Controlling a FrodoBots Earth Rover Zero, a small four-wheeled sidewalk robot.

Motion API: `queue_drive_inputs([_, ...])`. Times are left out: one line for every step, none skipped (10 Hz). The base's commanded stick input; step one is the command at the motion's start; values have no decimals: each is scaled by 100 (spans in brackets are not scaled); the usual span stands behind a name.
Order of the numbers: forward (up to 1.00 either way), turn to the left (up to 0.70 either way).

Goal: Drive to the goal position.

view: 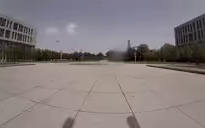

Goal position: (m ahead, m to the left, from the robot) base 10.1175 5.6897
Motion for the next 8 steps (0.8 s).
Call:
queue_drive_inputs([70, 1])
queue_drive_inputs([70, 1])
queue_drive_inputs([70, 1])
queue_drive_inputs([70, 1])
queue_drive_inputs([70, 1])
queue_drive_inputs([70, 1])
queue_drive_inputs([70, 1])
queue_drive_inputs([70, 1])
